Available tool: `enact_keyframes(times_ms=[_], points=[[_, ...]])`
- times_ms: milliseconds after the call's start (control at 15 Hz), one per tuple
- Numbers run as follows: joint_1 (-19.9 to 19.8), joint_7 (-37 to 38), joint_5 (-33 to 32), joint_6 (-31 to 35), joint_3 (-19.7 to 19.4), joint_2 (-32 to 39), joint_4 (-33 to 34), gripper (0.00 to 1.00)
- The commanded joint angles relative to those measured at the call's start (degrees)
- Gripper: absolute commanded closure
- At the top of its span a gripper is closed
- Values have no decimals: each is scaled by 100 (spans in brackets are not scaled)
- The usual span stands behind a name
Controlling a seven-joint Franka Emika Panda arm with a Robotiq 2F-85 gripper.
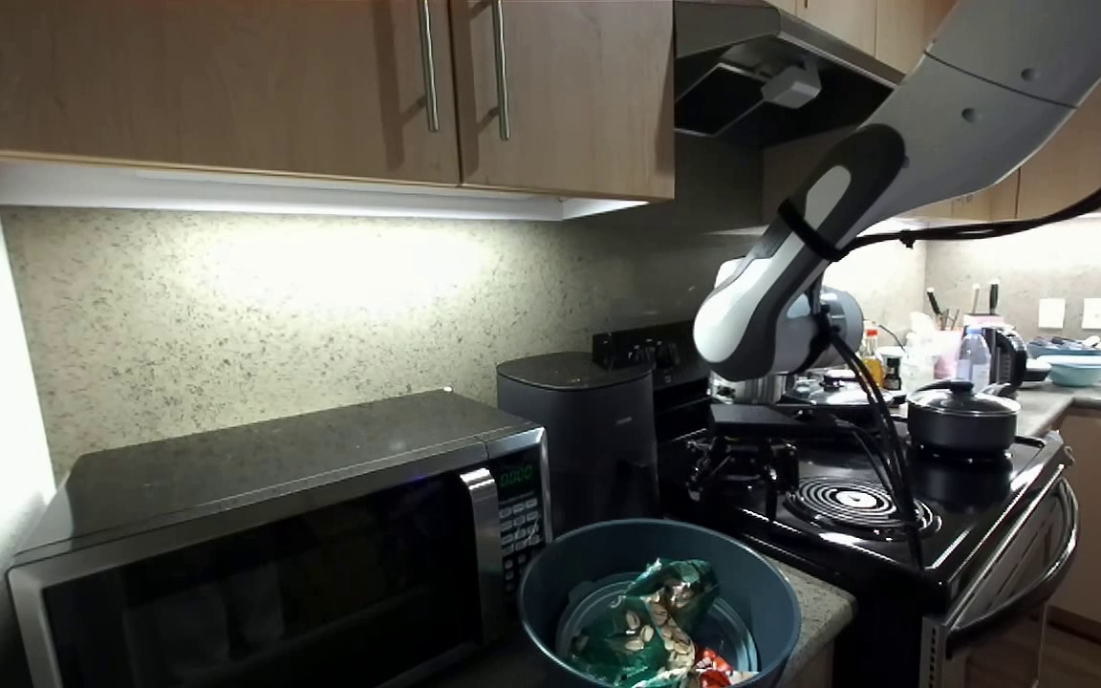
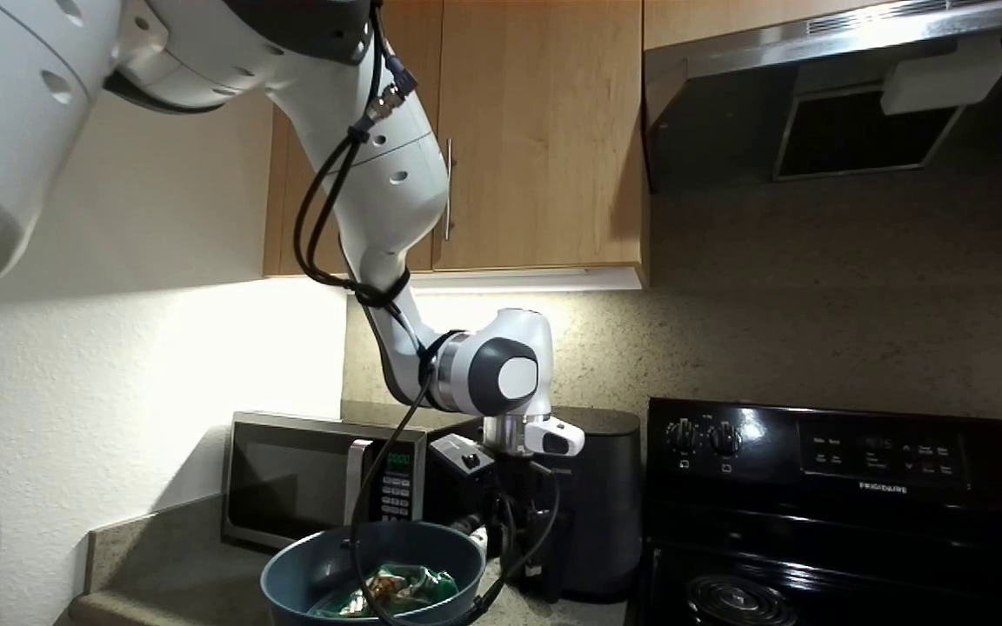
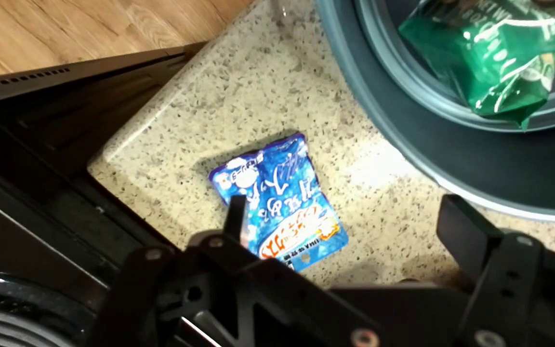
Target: Put the blue packet into the bowl
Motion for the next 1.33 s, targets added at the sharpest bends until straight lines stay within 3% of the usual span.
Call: enact_keyframes(times_ms=[0,733,1267], points=[[-147,166,107,281,-1,-409,-353,0],[-393,65,732,-272,47,506,-24,0],[-374,-96,898,-555,179,534,122,0]])
